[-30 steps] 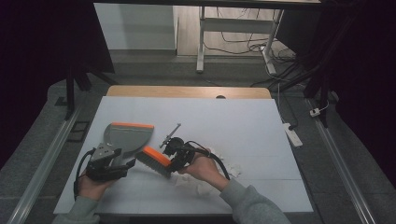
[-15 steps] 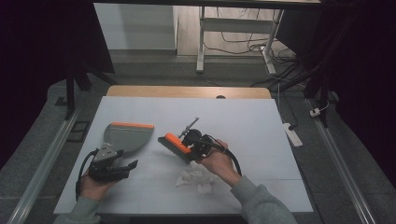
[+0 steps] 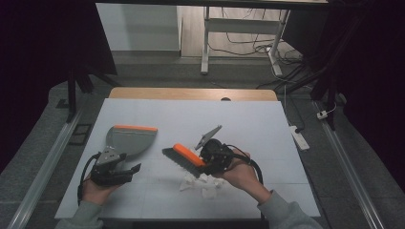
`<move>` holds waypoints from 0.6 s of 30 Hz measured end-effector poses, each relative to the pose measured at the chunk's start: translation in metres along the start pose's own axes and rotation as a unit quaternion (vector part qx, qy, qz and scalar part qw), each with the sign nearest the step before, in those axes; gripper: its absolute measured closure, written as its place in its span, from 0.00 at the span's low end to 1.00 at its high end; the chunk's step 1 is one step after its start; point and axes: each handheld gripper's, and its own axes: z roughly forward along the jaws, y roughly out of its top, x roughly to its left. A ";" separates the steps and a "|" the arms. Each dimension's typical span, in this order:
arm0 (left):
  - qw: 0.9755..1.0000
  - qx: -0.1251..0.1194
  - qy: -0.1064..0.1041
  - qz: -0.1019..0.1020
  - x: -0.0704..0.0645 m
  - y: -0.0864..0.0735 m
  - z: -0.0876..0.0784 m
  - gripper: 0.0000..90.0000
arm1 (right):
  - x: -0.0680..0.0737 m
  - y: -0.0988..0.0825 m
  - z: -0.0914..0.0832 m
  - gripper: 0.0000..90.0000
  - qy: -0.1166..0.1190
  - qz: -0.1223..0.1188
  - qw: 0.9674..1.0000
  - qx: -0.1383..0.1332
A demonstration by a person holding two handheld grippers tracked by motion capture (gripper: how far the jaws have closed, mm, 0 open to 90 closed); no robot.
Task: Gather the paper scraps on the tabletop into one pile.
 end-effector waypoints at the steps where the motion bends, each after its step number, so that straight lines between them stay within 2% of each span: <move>1: 1.000 0.000 0.000 -0.001 0.000 0.000 0.000 0.34 | 0.004 -0.002 0.002 0.78 0.001 -0.009 1.000 0.008; 6: 1.000 0.001 -0.001 -0.001 0.000 0.000 0.001 0.34 | 0.025 -0.010 0.013 0.78 0.023 -0.037 0.999 0.023; 9: 1.000 0.001 -0.001 0.001 -0.001 0.000 0.001 0.34 | 0.039 -0.014 0.027 0.78 0.035 -0.055 0.996 0.057; 11: 1.000 0.003 -0.001 0.001 -0.001 0.000 0.002 0.34 | 0.044 -0.014 0.037 0.78 0.035 -0.076 0.994 0.071; 13: 1.000 0.004 -0.001 0.001 -0.001 0.000 0.002 0.34 | 0.046 -0.012 0.044 0.78 0.021 -0.091 0.992 0.082; 15: 1.000 0.004 -0.001 0.001 -0.001 0.000 0.002 0.34 | 0.045 -0.007 0.045 0.78 0.011 -0.095 0.992 0.086; 16: 1.000 0.003 -0.001 0.001 0.000 0.000 0.002 0.34 | 0.042 -0.005 0.047 0.78 -0.002 -0.110 0.990 0.091; 18: 1.000 0.003 -0.001 0.000 0.000 0.000 0.002 0.34 | 0.033 -0.001 0.050 0.78 -0.026 -0.112 0.988 0.102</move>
